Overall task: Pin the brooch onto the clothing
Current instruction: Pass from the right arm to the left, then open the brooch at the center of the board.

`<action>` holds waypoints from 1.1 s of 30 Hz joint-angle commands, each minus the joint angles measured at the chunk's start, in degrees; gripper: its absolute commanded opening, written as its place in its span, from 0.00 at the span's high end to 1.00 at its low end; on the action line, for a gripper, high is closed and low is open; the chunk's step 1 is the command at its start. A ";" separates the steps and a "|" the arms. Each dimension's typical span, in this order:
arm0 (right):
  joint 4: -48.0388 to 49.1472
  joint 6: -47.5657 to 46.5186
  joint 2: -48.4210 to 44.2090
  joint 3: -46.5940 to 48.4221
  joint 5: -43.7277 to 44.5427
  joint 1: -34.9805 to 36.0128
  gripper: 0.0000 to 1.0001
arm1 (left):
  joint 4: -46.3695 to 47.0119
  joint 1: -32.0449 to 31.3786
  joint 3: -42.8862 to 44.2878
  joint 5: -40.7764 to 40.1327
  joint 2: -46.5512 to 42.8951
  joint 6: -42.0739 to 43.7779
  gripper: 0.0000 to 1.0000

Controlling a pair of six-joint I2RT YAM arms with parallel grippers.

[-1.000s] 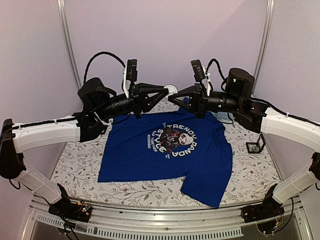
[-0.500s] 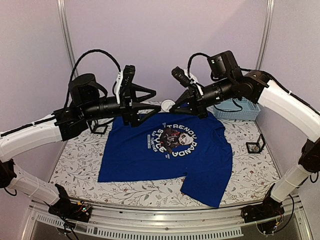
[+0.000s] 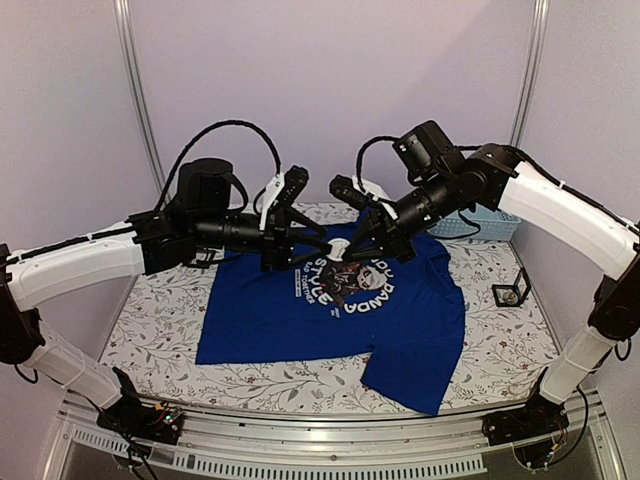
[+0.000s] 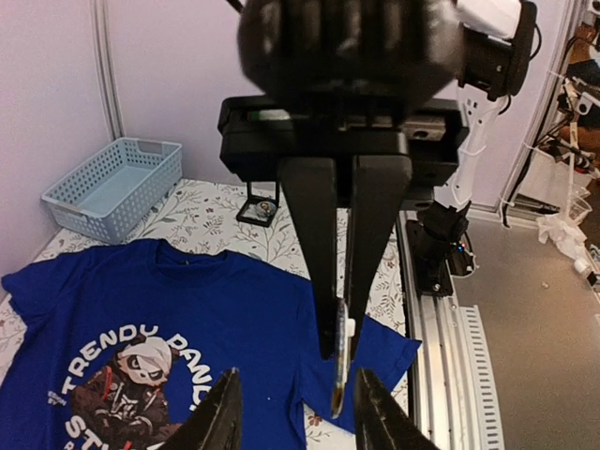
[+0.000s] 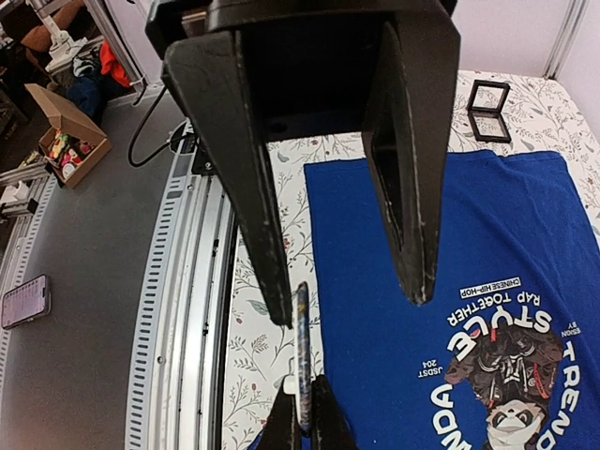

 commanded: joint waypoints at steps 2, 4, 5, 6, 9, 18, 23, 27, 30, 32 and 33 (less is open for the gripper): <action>1.01 -0.10 0.98 0.77 0.54 1.01 1.00 | 0.65 0.18 1.30 2.40 2.02 -1.91 0.73; 1.27 0.03 1.03 0.75 0.46 1.14 1.00 | 3.05 0.17 0.56 3.04 1.99 -1.89 0.78; 1.39 0.11 1.05 0.66 0.56 1.10 1.00 | 3.42 0.13 0.23 3.11 2.03 -1.87 0.81; 1.57 0.12 1.07 0.54 0.60 1.11 1.00 | 3.42 0.19 0.01 3.21 2.05 -1.93 0.87; 1.89 0.25 1.21 0.25 0.78 1.19 1.00 | 4.46 0.17 -0.48 3.04 1.76 -4.04 1.00; 27.27 11.51 -8.77 -18.59 8.53 0.22 0.40 | 28.14 -0.02 -14.74 -6.14 -5.06 -15.97 1.00; 52.54 25.53 -17.44 -34.95 3.34 -0.57 0.11 | 42.21 -2.66 -23.01 -13.15 -8.33 -22.54 1.00; 69.99 38.65 -22.95 -45.46 11.78 1.82 0.01 | 47.44 -5.80 -26.83 -19.95 -9.22 -23.70 1.00; 75.58 41.06 -24.28 -48.58 15.41 4.14 0.02 | 49.07 -7.76 -27.45 -22.02 -8.61 -23.62 1.00; 78.05 43.18 -23.74 -48.72 14.40 4.70 0.04 | 50.63 -9.30 -27.61 -22.26 -7.92 -22.71 1.00; 78.63 43.97 -23.23 -48.22 13.44 5.01 0.04 | 51.87 -9.93 -27.72 -22.27 -7.60 -22.37 1.00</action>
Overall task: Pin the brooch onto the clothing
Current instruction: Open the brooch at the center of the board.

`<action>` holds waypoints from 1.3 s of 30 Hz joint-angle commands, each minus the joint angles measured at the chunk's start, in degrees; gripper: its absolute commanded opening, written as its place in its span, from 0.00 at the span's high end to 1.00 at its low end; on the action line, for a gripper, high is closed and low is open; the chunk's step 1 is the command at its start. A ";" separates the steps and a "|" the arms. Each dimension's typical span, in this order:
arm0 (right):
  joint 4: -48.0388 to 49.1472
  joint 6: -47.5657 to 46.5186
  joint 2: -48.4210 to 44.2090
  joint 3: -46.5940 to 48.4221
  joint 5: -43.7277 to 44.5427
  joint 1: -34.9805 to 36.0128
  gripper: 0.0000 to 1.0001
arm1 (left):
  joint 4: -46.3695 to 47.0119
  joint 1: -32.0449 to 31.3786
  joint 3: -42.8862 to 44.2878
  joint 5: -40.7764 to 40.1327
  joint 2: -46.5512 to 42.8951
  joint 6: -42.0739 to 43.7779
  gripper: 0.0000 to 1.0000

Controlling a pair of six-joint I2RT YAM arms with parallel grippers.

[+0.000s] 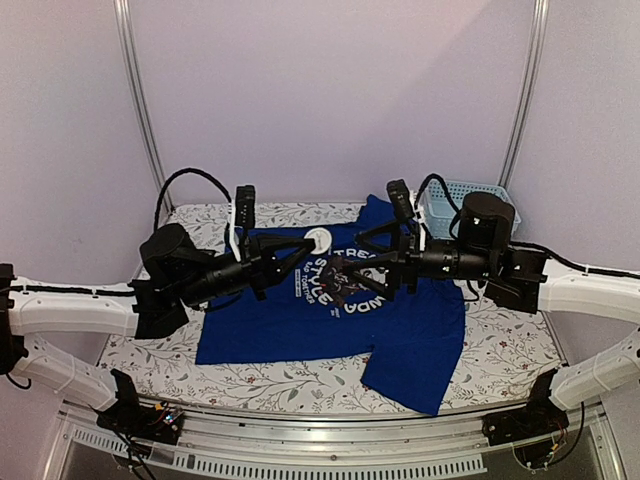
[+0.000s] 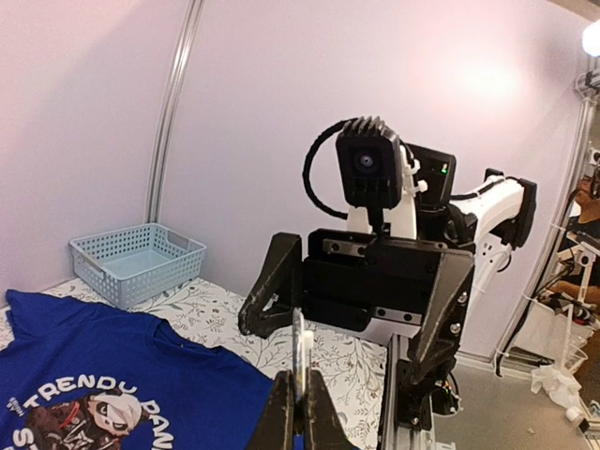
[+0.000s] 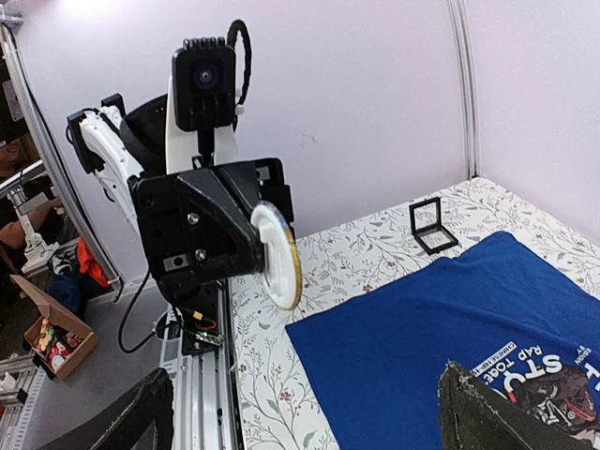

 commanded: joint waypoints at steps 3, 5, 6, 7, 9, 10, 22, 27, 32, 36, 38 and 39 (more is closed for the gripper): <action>14.05 8.15 1.60 1.87 -1.31 2.39 0.05 | 11.53 -3.60 -1.24 -3.31 1.14 -0.31 1.00; 15.79 8.55 2.02 1.98 -1.94 2.86 0.05 | 13.08 -3.95 -1.01 -4.05 1.36 -0.31 1.00; 16.76 8.89 1.96 1.73 -1.57 3.06 0.07 | 13.50 -4.15 -0.82 -4.34 1.55 -0.07 1.00; 17.61 9.21 1.82 1.36 -0.44 3.45 0.09 | 14.04 -4.39 -0.67 -4.49 1.78 0.34 1.00; 18.22 8.53 1.58 0.63 2.74 4.81 0.11 | 14.83 -4.87 -0.32 -4.57 2.50 0.92 1.00; 18.46 7.93 1.58 0.35 3.67 5.14 0.12 | 15.07 -5.04 -0.15 -4.30 2.90 0.92 1.00; 20.41 7.72 3.53 0.67 1.78 5.28 0.47 | 17.47 -5.39 0.53 -2.40 5.64 1.87 1.00; 20.43 7.81 4.71 0.87 1.83 5.29 0.61 | 17.36 -5.45 0.42 -2.19 5.70 1.98 1.00; 20.43 8.16 4.63 0.40 2.31 5.29 0.75 | 17.25 -5.53 0.28 -1.87 5.53 1.97 1.00; 20.57 8.61 4.44 -0.15 3.04 5.29 0.91 | 17.22 -5.70 0.19 -1.61 5.81 2.04 1.00; 20.52 8.85 4.43 -0.35 3.26 5.29 0.93 | 17.30 -5.91 0.24 -1.27 5.92 2.18 1.00; 20.50 8.90 4.49 -0.40 3.28 5.29 0.93 | 17.25 -6.00 0.27 -1.04 5.94 2.39 1.00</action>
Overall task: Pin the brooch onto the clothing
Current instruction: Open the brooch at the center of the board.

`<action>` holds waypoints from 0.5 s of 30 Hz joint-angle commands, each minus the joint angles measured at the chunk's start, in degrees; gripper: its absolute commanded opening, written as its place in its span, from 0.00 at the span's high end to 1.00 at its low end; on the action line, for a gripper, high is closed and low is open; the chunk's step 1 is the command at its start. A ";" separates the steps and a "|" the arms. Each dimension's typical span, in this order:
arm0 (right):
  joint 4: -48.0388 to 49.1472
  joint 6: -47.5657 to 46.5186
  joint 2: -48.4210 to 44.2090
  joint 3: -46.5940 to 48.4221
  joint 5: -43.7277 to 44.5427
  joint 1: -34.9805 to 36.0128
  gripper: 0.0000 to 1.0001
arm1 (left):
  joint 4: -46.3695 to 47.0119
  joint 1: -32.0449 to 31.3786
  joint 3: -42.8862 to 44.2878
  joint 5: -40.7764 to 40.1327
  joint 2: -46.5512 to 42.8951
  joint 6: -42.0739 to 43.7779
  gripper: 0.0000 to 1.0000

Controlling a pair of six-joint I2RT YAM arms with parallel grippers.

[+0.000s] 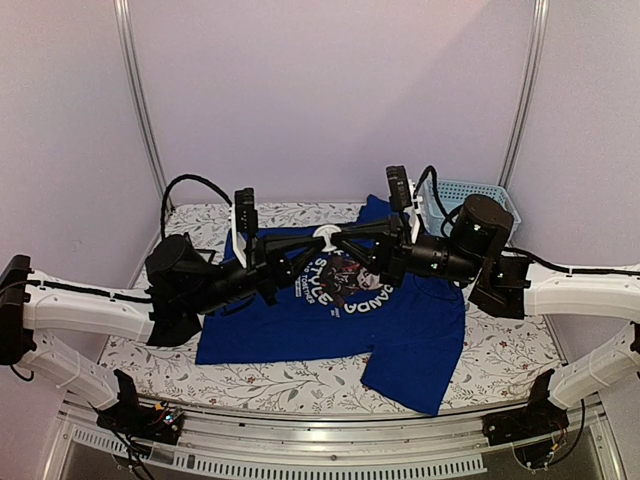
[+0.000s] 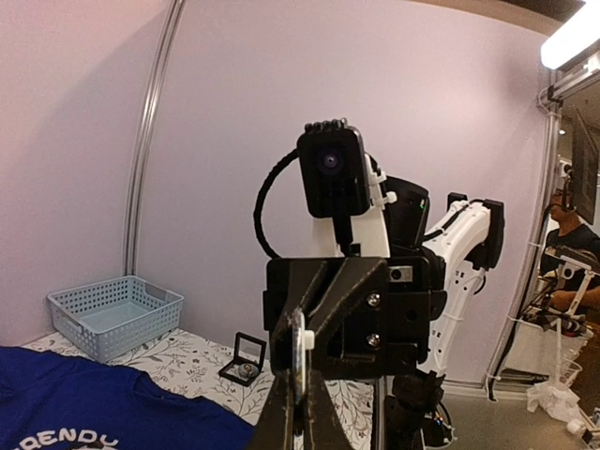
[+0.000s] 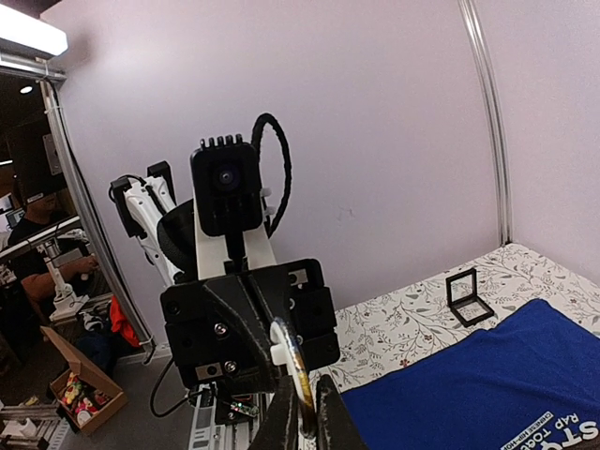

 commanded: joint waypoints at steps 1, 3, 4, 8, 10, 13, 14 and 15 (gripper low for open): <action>0.96 0.52 -0.18 -0.64 1.15 0.29 0.93 | 1.68 -1.34 0.66 1.24 0.52 1.07 1.00; 1.05 0.62 -0.23 -0.86 1.26 0.29 0.95 | 1.56 -1.55 0.72 1.17 0.65 1.61 1.00; 0.95 0.64 -0.23 -0.86 1.18 0.29 0.95 | 1.33 -1.60 0.78 1.09 0.76 1.72 1.00; 0.73 0.81 -0.22 -1.04 1.14 0.29 0.92 | 1.27 -1.71 0.74 0.89 0.91 1.73 1.00; 0.38 0.76 -0.23 -1.04 1.16 0.29 0.90 | 1.25 -1.78 0.78 0.83 0.88 1.89 1.00; -0.14 0.06 -0.46 -0.95 -0.08 0.29 0.83 | 1.16 -1.83 0.67 0.31 0.75 2.26 1.00; -0.49 -0.09 -0.62 -0.95 -0.42 0.29 0.82 | 1.11 -1.81 0.59 0.11 0.66 2.32 1.00; -1.08 -0.75 -0.83 -0.83 -0.69 0.29 0.81 | 0.96 -1.79 0.57 -0.11 0.51 2.52 1.00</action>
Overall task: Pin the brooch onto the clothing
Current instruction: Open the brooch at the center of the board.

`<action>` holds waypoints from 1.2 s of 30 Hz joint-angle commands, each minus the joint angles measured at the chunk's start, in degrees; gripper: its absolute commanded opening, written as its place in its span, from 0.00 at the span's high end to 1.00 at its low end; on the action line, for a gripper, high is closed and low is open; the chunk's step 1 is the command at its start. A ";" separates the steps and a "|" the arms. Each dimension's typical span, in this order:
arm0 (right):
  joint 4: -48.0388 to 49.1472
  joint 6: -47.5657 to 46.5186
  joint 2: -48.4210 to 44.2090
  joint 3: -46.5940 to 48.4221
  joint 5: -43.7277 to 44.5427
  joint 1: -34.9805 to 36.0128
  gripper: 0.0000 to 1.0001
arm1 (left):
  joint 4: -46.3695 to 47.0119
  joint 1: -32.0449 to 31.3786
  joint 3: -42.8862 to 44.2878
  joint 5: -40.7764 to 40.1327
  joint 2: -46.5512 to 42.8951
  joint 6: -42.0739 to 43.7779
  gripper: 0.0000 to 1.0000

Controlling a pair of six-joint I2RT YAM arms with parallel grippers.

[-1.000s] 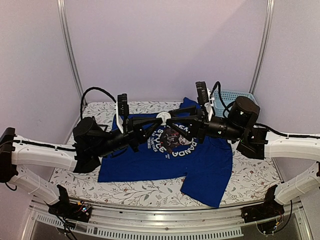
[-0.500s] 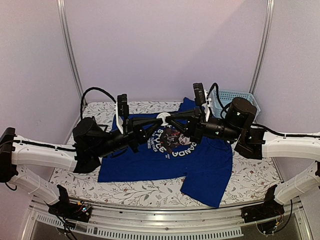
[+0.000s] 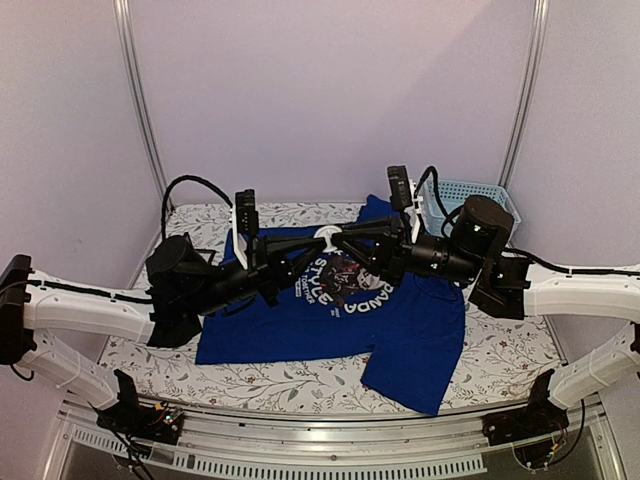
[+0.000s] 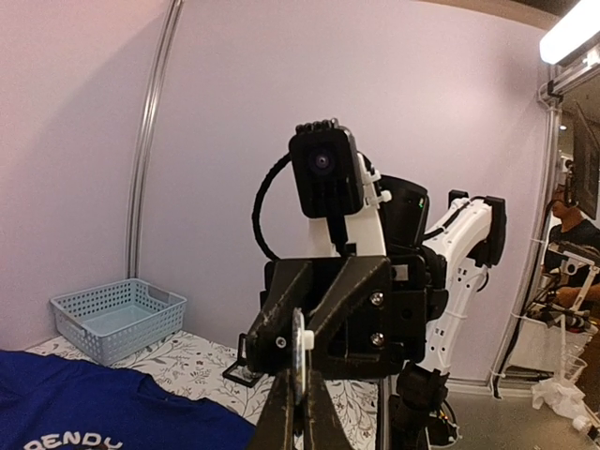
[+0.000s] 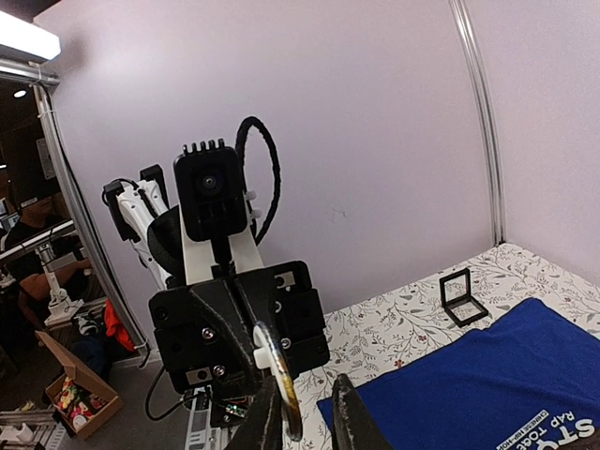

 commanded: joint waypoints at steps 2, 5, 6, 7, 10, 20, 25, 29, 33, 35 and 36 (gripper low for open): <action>-2.93 -2.11 -1.41 -0.38 -1.94 0.31 0.79 | 0.27 -1.36 0.55 -0.31 0.17 1.59 1.00; -4.65 -3.68 -2.81 -0.40 -1.65 0.31 0.82 | -0.26 -1.37 0.71 0.12 0.15 2.09 1.00; -5.14 -4.01 -3.42 -0.53 -1.39 0.29 0.84 | -0.50 -1.36 0.74 0.50 0.14 2.33 1.00; -5.49 -4.39 -3.81 -0.64 -1.31 0.35 0.86 | -0.69 -1.41 0.74 0.92 0.08 2.50 1.00; -6.63 -5.31 -5.14 -0.78 -0.95 0.31 0.92 | -1.59 -1.37 0.87 1.73 -0.19 3.07 1.00; -8.55 -5.95 -3.80 0.27 -6.10 0.31 0.69 | -2.54 -1.39 1.42 1.61 -0.12 3.33 1.00; -8.38 -5.47 -1.74 1.41 -7.57 0.39 0.79 | -2.04 -1.42 1.51 1.85 0.28 3.23 1.00; -8.32 -5.76 -1.62 1.42 -7.46 0.34 0.86 | -1.87 -1.41 1.27 1.73 0.23 3.15 1.00; -7.86 -5.86 -1.91 1.51 -8.45 0.44 0.87 | -1.84 -1.42 1.35 2.01 0.39 3.22 1.00; -7.91 -6.04 -2.19 1.51 -8.23 0.33 0.86 | -1.80 -1.40 1.27 2.16 0.49 3.36 1.00; -7.94 -6.13 -2.35 1.44 -8.02 0.36 0.86 | -1.76 -1.43 1.27 2.18 0.51 3.42 1.00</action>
